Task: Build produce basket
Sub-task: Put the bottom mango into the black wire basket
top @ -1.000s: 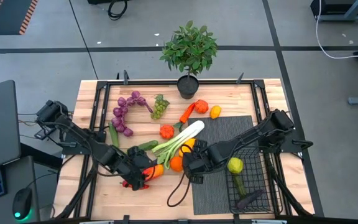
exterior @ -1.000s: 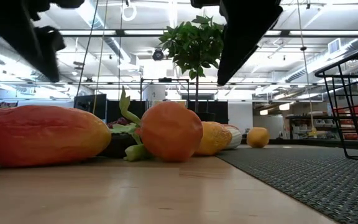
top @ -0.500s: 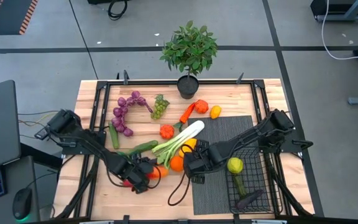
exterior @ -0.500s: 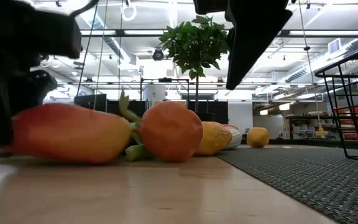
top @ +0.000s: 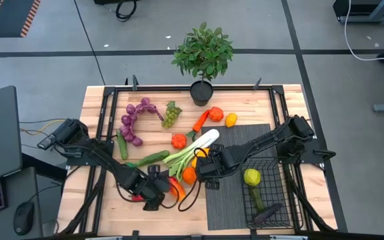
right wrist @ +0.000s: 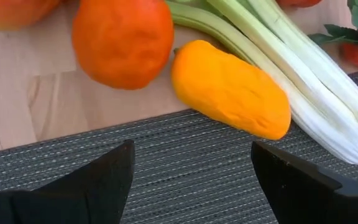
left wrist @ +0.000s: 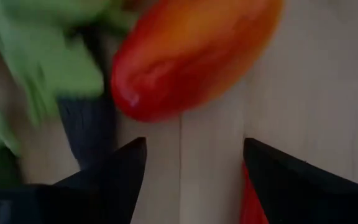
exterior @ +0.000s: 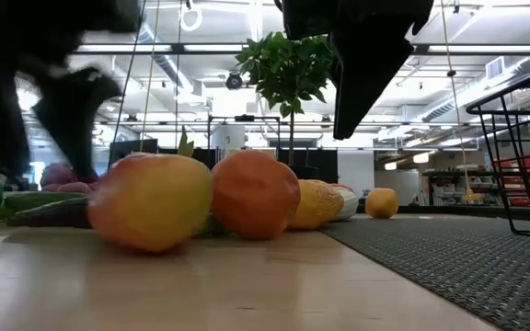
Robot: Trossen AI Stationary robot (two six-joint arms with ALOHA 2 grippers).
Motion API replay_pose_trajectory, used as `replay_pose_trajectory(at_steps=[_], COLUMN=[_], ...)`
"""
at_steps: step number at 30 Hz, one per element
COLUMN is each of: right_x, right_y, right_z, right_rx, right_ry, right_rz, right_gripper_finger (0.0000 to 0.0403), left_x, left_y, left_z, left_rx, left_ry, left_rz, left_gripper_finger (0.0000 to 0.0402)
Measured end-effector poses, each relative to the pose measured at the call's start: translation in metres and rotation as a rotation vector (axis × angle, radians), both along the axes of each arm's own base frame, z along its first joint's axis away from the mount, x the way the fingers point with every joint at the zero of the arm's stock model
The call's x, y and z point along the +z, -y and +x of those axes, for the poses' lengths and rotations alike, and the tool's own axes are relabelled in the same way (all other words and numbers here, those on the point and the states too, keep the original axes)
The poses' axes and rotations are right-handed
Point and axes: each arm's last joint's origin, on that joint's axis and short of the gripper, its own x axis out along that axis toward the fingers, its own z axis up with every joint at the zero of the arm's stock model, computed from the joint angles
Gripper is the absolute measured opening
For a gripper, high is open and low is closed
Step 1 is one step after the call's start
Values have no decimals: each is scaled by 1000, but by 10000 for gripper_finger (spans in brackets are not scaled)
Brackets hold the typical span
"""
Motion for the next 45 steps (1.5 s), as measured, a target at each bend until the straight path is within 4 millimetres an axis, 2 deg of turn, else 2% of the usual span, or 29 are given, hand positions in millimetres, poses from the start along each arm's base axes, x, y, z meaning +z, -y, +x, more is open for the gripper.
replay_pose_trajectory(at_steps=[6,15,22,29,35,41,45], right_x=[-1,-1,-1,-1,-1,-1,-1], right_y=[-3,-19,-28,-32,-34,-35,-35], right_z=[-7,-24,-29,-30,-31,-31,-31], right_rx=[-20,-49,-92,-145,-159,-171,-171], right_ry=[-48,-114,-90,-73,-70,-75,-74], right_rz=[-11,-72,-72,-56,-37,-20,-20], right_gripper_finger=[323,323,323,323,323,323,323], left_x=[13,15,16,-7,-30,-26,-21], left_y=[4,5,8,-4,-13,-15,-13], left_z=[7,10,14,31,49,54,51], left_rx=[-275,-564,-727,-788,-757,-717,-667], left_ry=[62,95,128,52,19,68,96], left_rz=[194,383,384,391,390,374,372], left_gripper_finger=[275,275,275,275,275,274,251])
